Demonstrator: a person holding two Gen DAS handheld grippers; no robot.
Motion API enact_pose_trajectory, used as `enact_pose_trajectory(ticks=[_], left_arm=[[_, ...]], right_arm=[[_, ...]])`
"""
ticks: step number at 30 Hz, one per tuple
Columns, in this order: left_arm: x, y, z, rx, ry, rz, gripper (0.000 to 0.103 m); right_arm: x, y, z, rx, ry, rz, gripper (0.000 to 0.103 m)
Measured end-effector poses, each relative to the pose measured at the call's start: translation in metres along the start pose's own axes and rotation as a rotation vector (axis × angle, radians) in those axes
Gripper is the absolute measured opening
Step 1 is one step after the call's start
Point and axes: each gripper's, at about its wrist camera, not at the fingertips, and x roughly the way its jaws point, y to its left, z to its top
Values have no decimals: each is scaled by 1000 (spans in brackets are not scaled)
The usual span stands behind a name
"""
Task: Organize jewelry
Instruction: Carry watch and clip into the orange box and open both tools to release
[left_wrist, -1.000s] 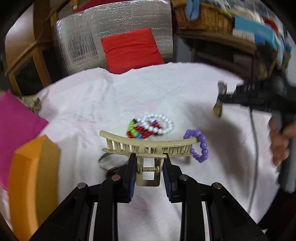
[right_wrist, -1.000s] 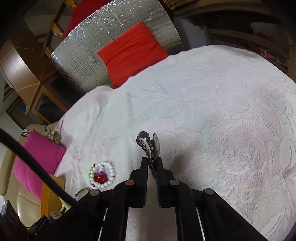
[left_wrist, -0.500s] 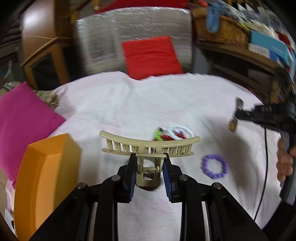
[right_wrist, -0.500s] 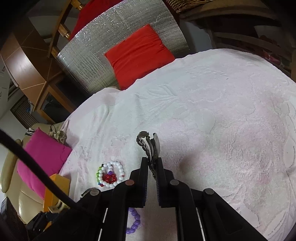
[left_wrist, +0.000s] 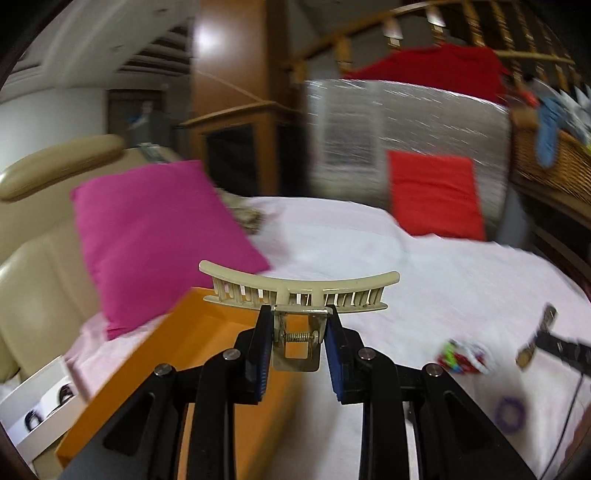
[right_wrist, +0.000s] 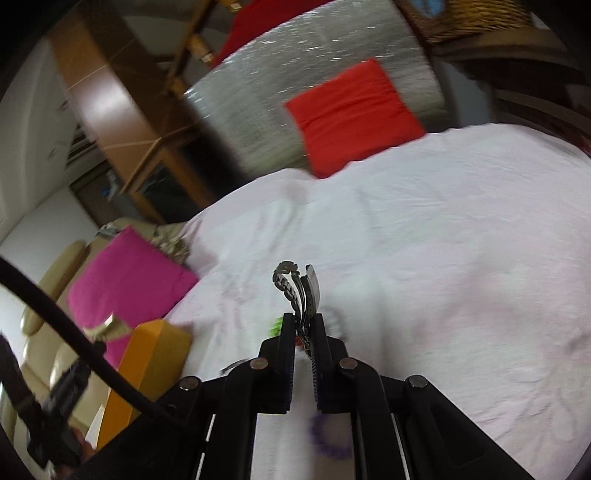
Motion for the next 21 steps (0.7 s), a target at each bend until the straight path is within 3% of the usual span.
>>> enact_pose_trajectory(ticks=[5, 10, 14, 21], left_arm=[[6, 44, 0, -68, 13, 152, 28], [30, 79, -11, -117, 137, 242, 28], [43, 107, -31, -161, 247, 276, 28], [57, 133, -51, -188, 338, 293, 28]], right_arm=[[12, 44, -18, -87, 28, 98, 9], [26, 88, -37, -138, 76, 191, 9], [52, 129, -46, -153, 132, 257, 9], [113, 205, -56, -166, 245, 344, 9]])
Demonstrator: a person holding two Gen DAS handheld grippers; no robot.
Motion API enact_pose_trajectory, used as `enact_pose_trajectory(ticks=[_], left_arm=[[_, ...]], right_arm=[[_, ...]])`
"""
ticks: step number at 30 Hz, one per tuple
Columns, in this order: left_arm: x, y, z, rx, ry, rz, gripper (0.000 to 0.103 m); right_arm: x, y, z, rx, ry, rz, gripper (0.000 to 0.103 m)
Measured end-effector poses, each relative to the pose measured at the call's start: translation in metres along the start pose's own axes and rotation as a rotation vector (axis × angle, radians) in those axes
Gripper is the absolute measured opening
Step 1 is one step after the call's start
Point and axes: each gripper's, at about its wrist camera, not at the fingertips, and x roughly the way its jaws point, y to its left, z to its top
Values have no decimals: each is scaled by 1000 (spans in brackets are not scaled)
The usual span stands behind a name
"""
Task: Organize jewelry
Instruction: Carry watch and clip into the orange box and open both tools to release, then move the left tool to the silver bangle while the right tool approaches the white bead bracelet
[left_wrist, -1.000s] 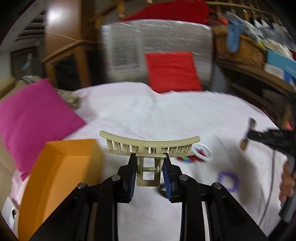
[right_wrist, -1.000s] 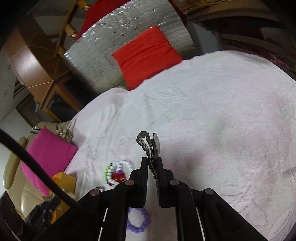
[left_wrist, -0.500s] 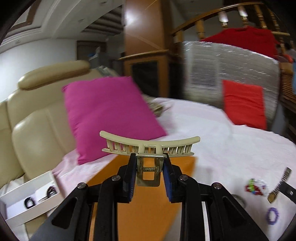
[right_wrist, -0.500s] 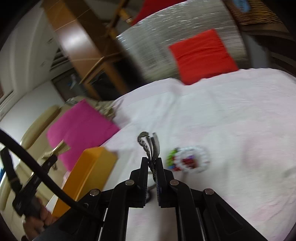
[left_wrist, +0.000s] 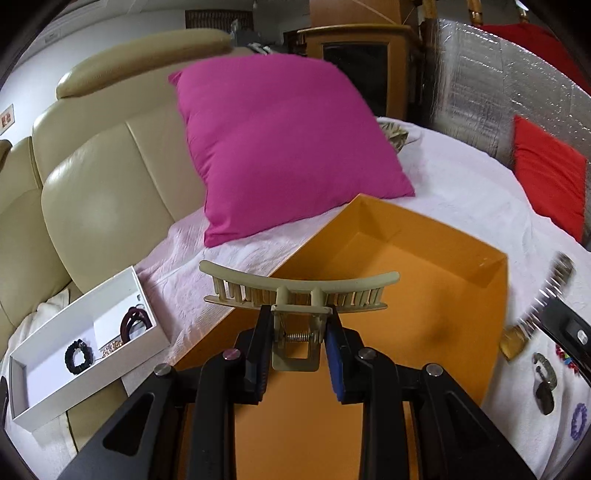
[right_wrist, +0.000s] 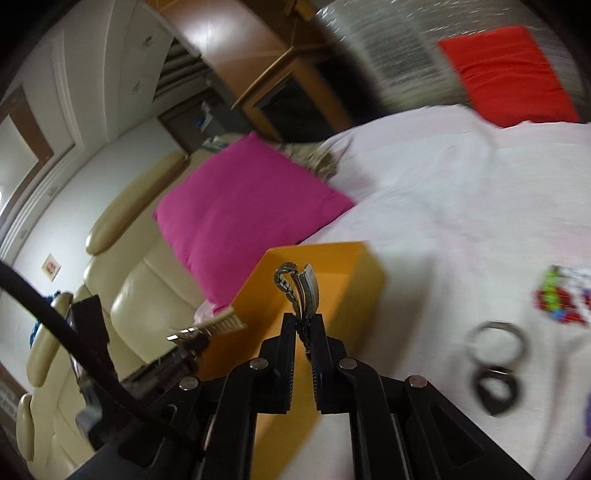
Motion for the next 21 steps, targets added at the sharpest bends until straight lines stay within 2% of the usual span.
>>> enact_pose_trajectory(ticks=[6, 8, 10, 11, 12, 17, 21], left_arm=[[11, 7, 1, -15, 69, -12, 28], [12, 10, 2, -20, 72, -7, 28], [11, 12, 2, -25, 64, 3, 33], [10, 13, 2, -29, 60, 8, 39], [9, 13, 2, -32, 53, 10, 41], [-2, 5, 5, -16, 5, 23, 42], [-17, -13, 7, 6, -36, -12, 42]], right_arm=[[58, 23, 0, 2, 85, -41, 9], [71, 22, -4, 13, 112, -68, 9], [78, 20, -4, 37, 130, -88, 12], [77, 20, -2, 37, 124, -90, 12], [74, 19, 0, 30, 113, -93, 12], [37, 9, 12, 4, 36, -100, 12], [-16, -16, 18, 6, -21, -152, 12]])
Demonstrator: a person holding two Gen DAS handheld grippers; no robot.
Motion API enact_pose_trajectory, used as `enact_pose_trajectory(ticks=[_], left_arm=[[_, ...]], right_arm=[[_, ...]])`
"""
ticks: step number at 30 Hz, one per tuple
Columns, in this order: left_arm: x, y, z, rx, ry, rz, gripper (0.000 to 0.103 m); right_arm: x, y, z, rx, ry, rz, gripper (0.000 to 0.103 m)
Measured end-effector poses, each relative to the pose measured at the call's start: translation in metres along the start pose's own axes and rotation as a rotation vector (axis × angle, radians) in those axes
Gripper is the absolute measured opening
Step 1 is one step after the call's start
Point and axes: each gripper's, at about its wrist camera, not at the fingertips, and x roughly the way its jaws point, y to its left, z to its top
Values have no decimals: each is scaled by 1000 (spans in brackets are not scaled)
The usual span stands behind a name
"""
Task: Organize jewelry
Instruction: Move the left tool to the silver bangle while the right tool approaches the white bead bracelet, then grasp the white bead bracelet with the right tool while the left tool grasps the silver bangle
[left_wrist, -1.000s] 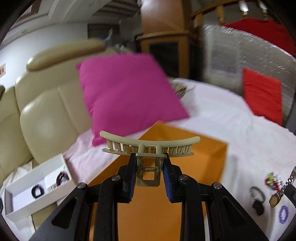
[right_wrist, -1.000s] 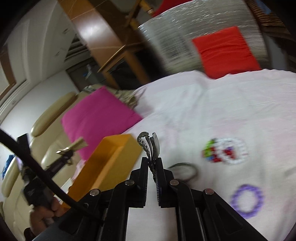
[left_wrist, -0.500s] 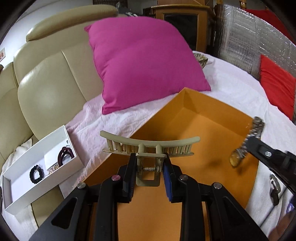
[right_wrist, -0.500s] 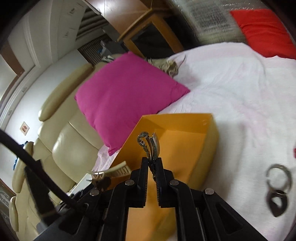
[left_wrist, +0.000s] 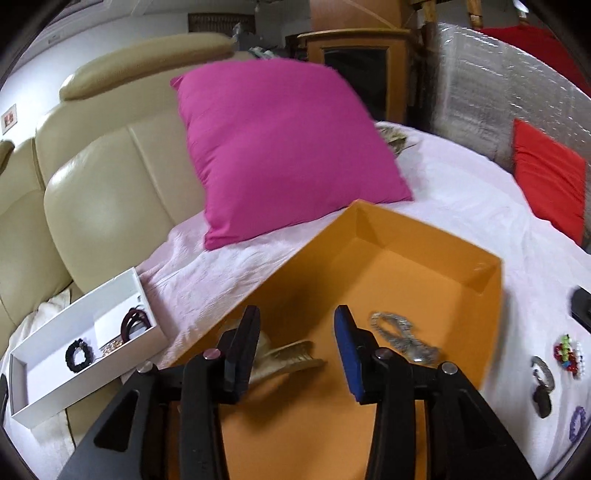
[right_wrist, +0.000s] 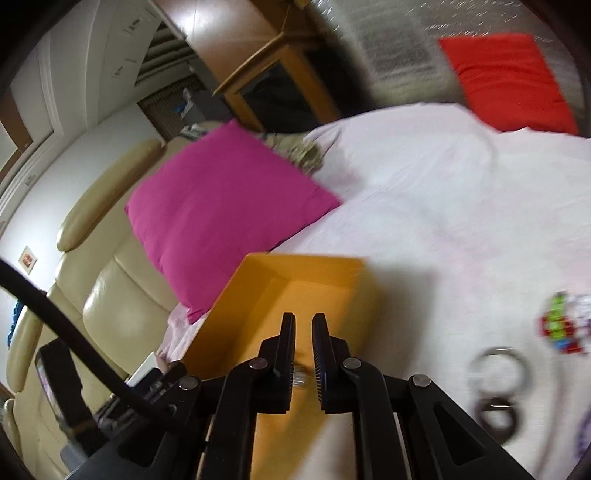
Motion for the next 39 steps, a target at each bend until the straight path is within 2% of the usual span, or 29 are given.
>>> enact_pose_trajectory(ticks=[8, 14, 17, 22, 27, 31, 37, 39], left_arm=[[-34, -71, -12, 151, -87, -113, 47], [-44, -125, -27, 277, -81, -239, 50], [-39, -146, -34, 323, -20, -328, 49], [-19, -163, -41, 295, 119, -434, 49], [0, -170, -41, 265, 190, -462, 49], [12, -174, -42, 238, 238, -468, 49], [11, -186, -44, 271, 224, -449, 49], [9, -188, -44, 282, 211, -445, 49]], right_arm=[[-104, -107, -8, 144, -69, -122, 12], [-137, -177, -24, 301, -85, -137, 12], [-134, -201, -34, 358, -63, -121, 12], [-115, -217, -31, 405, -3, -81, 12], [-91, -232, -26, 464, 27, -112, 12], [-76, -241, -21, 487, 54, -186, 12], [-59, -242, -10, 435, 75, -281, 12], [-53, -240, -10, 413, 87, -286, 18]])
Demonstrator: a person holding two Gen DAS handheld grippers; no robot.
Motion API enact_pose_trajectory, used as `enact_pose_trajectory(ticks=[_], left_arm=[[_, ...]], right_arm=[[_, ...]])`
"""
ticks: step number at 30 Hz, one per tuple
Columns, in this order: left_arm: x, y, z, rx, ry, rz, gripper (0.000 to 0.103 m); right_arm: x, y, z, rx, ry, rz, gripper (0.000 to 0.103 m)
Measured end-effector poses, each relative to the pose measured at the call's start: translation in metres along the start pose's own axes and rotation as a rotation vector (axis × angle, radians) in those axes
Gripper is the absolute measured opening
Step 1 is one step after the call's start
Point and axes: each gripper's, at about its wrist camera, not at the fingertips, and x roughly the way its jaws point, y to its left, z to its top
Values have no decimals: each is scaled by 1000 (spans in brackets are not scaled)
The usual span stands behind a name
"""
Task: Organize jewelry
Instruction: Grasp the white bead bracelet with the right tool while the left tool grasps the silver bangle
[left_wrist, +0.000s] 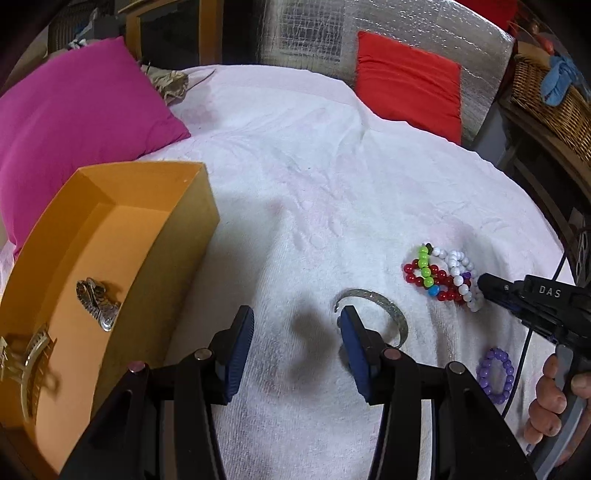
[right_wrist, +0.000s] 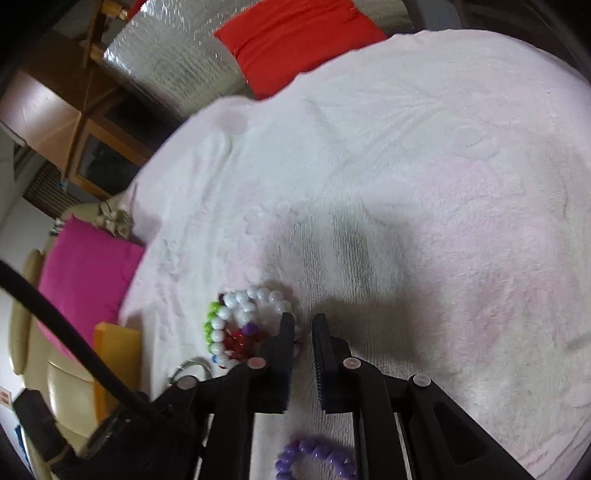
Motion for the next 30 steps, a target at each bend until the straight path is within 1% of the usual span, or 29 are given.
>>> enact_pose_trajectory(ticks=[4, 5, 6, 7, 10, 12, 16, 18, 21, 24, 26, 28, 30], left_arm=[[-1, -4, 0, 19, -9, 17, 49], [-1, -4, 0, 21, -9, 19, 49], [-1, -4, 0, 22, -9, 24, 49], [0, -4, 0, 23, -9, 27, 49], [-1, -3, -1, 28, -16, 36, 49], [-2, -4, -1, 31, -21, 39, 49], [1, -3, -1, 26, -3, 18, 49], [5, -2, 0, 15, 20, -15, 49], [15, -3, 0, 12, 69, -87, 50], [21, -8, 0, 19, 91, -121, 50], [22, -11, 2, 22, 86, -125, 50], [22, -12, 4, 14, 79, -122, 50], [18, -14, 7, 10, 34, -85, 50]], right_arm=[[0, 9, -2, -71, -32, -43, 18], [0, 10, -3, -86, -35, -53, 16], [0, 12, -4, -104, -37, -66, 10], [-1, 13, -5, -117, -39, -74, 10], [-8, 8, -3, -96, -49, -94, 9], [-15, 0, -1, -70, -66, -123, 9], [-30, -21, 5, -21, -93, -168, 9], [-39, -30, 9, 2, -112, -193, 9], [-49, -42, 13, 21, -130, -222, 9], [-49, -50, 15, 45, -115, -222, 9], [-45, -50, 15, 49, -99, -212, 10], [-44, -47, 16, 39, -94, -212, 12], [-42, -46, 14, 40, -86, -203, 12]])
